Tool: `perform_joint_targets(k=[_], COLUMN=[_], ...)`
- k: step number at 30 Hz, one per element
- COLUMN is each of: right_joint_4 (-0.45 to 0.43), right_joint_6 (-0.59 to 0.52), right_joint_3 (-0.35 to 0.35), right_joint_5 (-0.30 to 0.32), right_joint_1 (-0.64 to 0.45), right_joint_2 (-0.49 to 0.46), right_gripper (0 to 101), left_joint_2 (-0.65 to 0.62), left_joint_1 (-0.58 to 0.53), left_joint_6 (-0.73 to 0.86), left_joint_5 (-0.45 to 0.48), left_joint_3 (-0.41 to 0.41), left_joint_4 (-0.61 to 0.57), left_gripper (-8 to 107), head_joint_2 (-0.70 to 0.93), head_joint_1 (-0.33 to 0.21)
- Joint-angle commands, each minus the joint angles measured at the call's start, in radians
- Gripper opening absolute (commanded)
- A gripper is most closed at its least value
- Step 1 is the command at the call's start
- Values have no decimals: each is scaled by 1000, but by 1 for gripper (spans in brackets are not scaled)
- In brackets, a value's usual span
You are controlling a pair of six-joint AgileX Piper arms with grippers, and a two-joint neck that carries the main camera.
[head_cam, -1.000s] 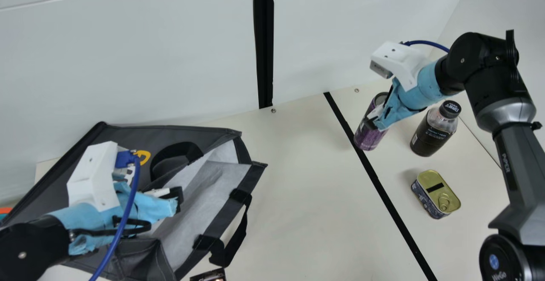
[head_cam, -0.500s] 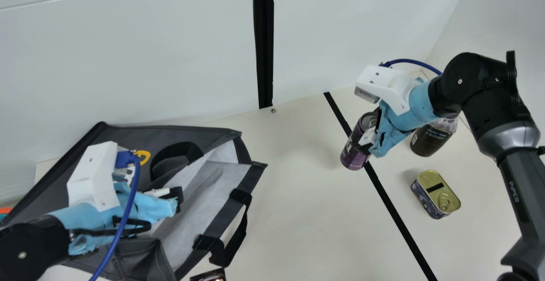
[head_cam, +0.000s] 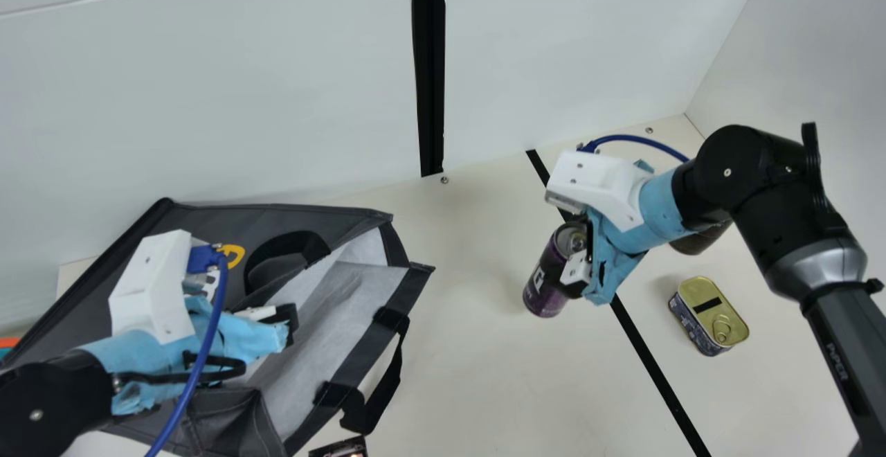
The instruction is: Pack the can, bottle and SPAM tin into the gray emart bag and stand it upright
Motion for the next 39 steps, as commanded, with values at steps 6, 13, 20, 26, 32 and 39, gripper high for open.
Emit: perform_joint_targets(k=[6, 13, 20, 26, 32, 39], right_joint_4=[29, 93, 154, 202, 247, 288], right_joint_6=[-28, -30, 2, 41, 91, 150], right_joint_3=[65, 89, 69, 33, -21, -76], right_joint_5=[0, 0, 0, 0, 0, 0], right_joint_1=[41, 70, 100, 129, 165, 206], right_joint_2=[-39, -73, -101, -124, -142, -154], right_gripper=[0, 0, 0, 0, 0, 0], left_joint_2=[0, 0, 0, 0, 0, 0], left_joint_1=[0, 0, 0, 0, 0, 0], left_joint_6=[0, 0, 0, 0, 0, 0], left_joint_5=[0, 0, 0, 0, 0, 0], left_joint_3=[0, 0, 0, 0, 0, 0], left_joint_4=[0, 0, 0, 0, 0, 0], left_gripper=[-8, -8, -8, -8, -8, -8], head_joint_2=[-2, -2, -2, -2, -2, -2], head_joint_1=[-24, -24, -24, -24, -24, -24])
